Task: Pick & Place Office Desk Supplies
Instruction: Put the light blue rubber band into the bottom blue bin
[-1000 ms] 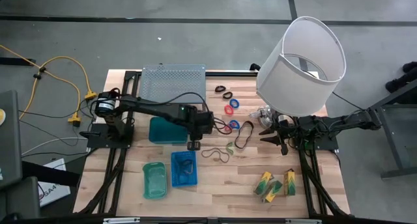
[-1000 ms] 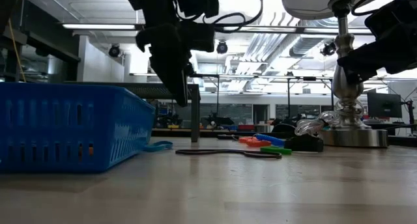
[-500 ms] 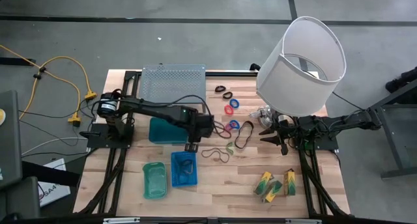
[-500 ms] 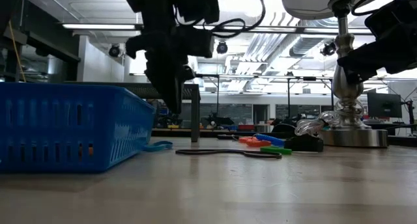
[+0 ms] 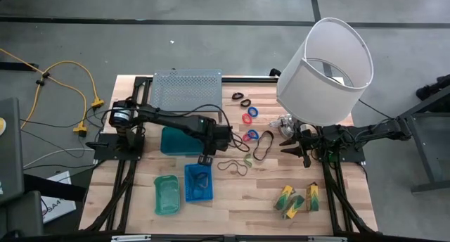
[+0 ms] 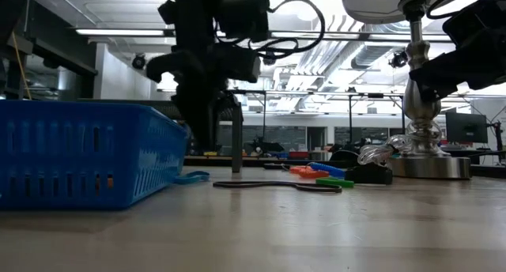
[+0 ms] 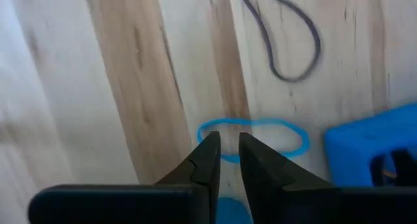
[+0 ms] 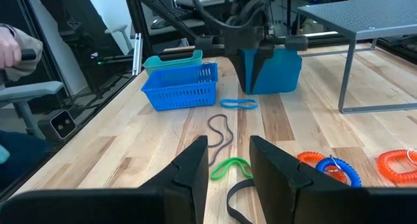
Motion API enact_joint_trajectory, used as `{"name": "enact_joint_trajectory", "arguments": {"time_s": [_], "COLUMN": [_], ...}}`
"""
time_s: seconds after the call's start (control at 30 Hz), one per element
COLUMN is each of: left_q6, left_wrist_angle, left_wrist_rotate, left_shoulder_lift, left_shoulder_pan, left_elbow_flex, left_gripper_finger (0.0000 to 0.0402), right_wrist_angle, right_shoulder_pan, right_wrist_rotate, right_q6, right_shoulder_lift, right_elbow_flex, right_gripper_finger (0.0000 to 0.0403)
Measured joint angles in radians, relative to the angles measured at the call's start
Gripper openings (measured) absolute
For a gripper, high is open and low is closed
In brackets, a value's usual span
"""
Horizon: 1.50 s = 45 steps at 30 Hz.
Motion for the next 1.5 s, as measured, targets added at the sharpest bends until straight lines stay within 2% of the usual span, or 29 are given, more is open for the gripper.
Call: {"name": "enact_joint_trajectory", "arguments": {"time_s": [0.47,0.7,1.5], "left_q6": [-0.023,-0.063,-0.130], "left_wrist_angle": [-0.004,-0.004,-0.013], "left_wrist_rotate": [-0.001,-0.045,-0.049], "left_shoulder_lift": [0.053,0.053,0.058], "left_shoulder_pan": [0.011,0.026,0.018], "left_elbow_flex": [-0.002,-0.002,-0.002], "left_gripper_finger": [0.0051,0.0051,0.0051], "right_wrist_angle": [-0.001,-0.001,-0.001], "right_shoulder_pan": [0.000,0.000,0.000], "right_wrist_rotate": [0.000,0.000,0.000], "right_q6": [0.000,0.000,0.000], "right_shoulder_lift": [0.000,0.000,0.000], "right_elbow_flex": [0.000,0.000,0.000], "right_gripper_finger": [0.0100,0.0101,0.0100]}}
